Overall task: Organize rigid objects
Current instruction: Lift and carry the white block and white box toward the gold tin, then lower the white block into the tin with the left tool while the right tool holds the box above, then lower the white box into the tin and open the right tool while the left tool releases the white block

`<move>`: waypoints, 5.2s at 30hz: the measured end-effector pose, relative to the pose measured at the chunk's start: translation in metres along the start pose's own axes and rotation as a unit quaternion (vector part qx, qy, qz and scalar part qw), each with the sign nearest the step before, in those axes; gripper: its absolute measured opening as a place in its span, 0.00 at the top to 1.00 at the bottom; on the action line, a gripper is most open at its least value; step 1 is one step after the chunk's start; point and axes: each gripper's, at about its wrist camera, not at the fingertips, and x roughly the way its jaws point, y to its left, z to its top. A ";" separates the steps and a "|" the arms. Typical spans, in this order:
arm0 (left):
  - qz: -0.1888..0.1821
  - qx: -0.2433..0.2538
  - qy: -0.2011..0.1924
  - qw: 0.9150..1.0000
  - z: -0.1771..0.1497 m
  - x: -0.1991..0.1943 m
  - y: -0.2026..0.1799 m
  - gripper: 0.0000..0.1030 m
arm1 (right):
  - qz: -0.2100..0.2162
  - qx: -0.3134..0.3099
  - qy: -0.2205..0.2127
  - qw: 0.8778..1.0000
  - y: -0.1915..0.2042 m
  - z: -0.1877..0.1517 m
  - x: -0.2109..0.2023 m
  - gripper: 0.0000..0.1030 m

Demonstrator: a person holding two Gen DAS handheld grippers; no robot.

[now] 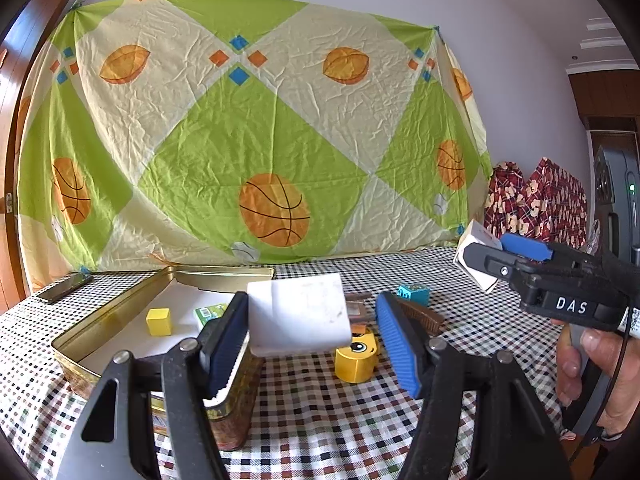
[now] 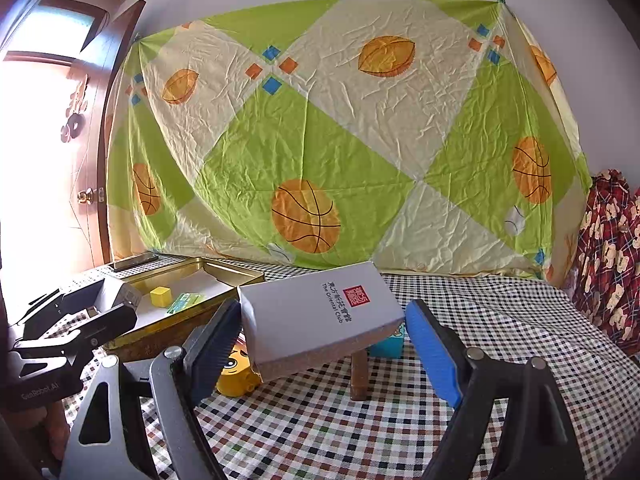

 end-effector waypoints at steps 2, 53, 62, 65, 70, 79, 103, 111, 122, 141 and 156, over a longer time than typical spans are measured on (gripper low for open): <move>0.005 -0.001 -0.002 1.000 0.001 -0.001 0.002 0.37 | 0.001 0.002 0.000 1.000 0.002 0.000 0.000 0.18; 0.055 -0.042 0.025 0.997 0.021 0.017 0.084 0.37 | 0.068 -0.009 0.016 0.997 0.087 0.010 0.044 0.18; 0.064 -0.052 0.042 0.996 0.021 0.024 0.103 0.37 | 0.089 -0.018 0.026 0.996 0.104 0.011 0.060 0.18; 0.066 -0.062 0.049 0.995 0.021 0.027 0.111 0.37 | 0.096 -0.023 0.030 0.995 0.112 0.011 0.064 0.18; 0.067 -0.065 0.052 0.994 0.022 0.030 0.118 0.37 | 0.102 -0.032 0.033 0.994 0.123 0.011 0.068 0.18; 0.088 -0.053 0.050 0.993 0.024 0.033 0.126 0.37 | 0.107 -0.032 0.035 0.993 0.131 0.012 0.073 0.18; 0.111 -0.060 0.042 0.991 0.024 0.031 0.154 0.37 | 0.117 -0.051 0.039 0.991 0.157 0.012 0.086 0.18; 0.118 -0.064 0.046 0.990 0.024 0.033 0.167 0.37 | 0.121 -0.064 0.044 0.990 0.169 0.012 0.092 0.18; 0.125 -0.060 0.095 0.986 0.035 0.055 0.181 0.37 | 0.106 -0.065 0.067 0.990 0.162 0.043 0.121 0.18; 0.104 -0.011 0.217 0.971 0.029 0.111 0.178 0.37 | 0.116 -0.020 0.215 0.969 0.156 0.021 0.215 0.17; 0.141 -0.022 0.165 0.976 0.038 0.089 0.178 0.01 | 0.143 -0.004 0.194 0.971 0.137 0.021 0.196 0.10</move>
